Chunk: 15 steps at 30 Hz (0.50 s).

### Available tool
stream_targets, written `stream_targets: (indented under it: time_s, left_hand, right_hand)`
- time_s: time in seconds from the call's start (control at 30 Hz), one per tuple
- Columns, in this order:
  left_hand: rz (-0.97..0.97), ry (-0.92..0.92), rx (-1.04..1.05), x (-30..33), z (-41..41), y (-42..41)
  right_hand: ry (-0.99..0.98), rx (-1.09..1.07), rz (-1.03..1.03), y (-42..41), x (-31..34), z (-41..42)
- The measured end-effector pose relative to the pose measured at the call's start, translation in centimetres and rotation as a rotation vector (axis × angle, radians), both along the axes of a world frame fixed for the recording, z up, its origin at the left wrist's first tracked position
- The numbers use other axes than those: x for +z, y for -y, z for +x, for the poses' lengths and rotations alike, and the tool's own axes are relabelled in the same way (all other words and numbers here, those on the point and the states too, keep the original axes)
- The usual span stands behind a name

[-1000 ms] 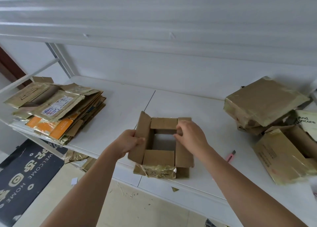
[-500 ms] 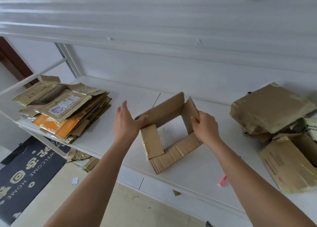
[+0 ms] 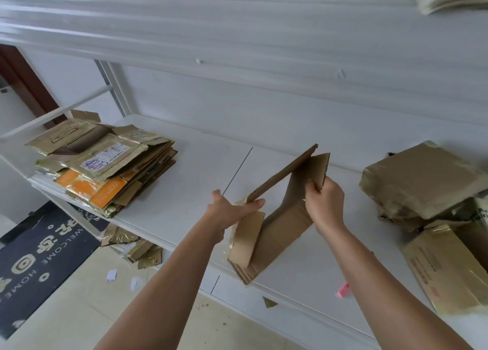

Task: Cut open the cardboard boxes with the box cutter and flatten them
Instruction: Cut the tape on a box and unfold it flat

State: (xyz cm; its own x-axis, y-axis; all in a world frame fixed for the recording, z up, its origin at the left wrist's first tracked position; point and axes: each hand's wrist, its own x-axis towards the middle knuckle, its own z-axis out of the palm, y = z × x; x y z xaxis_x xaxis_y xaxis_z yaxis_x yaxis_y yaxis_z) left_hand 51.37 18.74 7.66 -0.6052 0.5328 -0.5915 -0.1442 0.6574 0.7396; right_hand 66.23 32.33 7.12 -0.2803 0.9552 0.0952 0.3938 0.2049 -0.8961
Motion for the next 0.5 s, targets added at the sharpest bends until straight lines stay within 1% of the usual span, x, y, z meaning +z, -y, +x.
stream_targets:
  time_s: [0.07, 0.1, 0.13, 0.2, 0.23, 0.27, 0.3, 0.33, 0.37, 0.4, 0.5]
  left_hand:
    - [0.101, 0.264, -0.041, 0.2, -1.0, 1.4]
    - [0.155, 0.351, -0.039, 0.3, -1.5, 2.2]
    - [0.168, 0.383, -0.015, 0.0, -2.0, 2.9]
    - [0.082, 0.396, 0.112, -1.0, -2.8, 3.8]
    - [0.066, 0.469, 0.210, -1.5, -3.1, 4.2]
    - [0.115, 0.578, 0.302, -2.1, -3.2, 4.4]
    - [0.209, 0.693, 0.357, -2.5, -3.3, 4.6]
    - [0.283, 0.746, 0.392, -2.9, -3.4, 4.7]
    - [0.322, 0.747, 0.434, -3.4, -3.5, 4.8]
    - [0.331, 0.701, 0.485, -3.7, -3.7, 4.9]
    - [0.304, 0.473, 0.594, -5.5, -4.3, 4.9]
  right_hand:
    - [-0.078, -0.023, -0.092, 0.0, -0.1, -0.5]
    - [-0.137, -0.041, -0.159, -0.1, -0.2, -0.7]
    - [-0.226, -0.065, -0.258, -0.4, -0.4, -0.9]
    - [-0.457, -0.093, -0.532, -0.6, -0.7, -1.2]
    - [-0.560, -0.094, -0.650, -0.6, -0.8, -1.3]
    - [-0.643, -0.081, -0.727, -0.7, -1.1, -1.3]
    - [-0.707, -0.058, -0.781, -0.7, -1.4, -1.4]
    - [-0.742, -0.023, -0.830, -0.7, -1.7, -1.4]
    - [-0.737, 0.011, -0.879, -0.6, -2.0, -1.3]
    - [-0.692, 0.034, -0.913, -0.6, -2.5, -1.2]
    - [-0.421, 0.001, -0.904, -0.3, -5.1, -1.0]
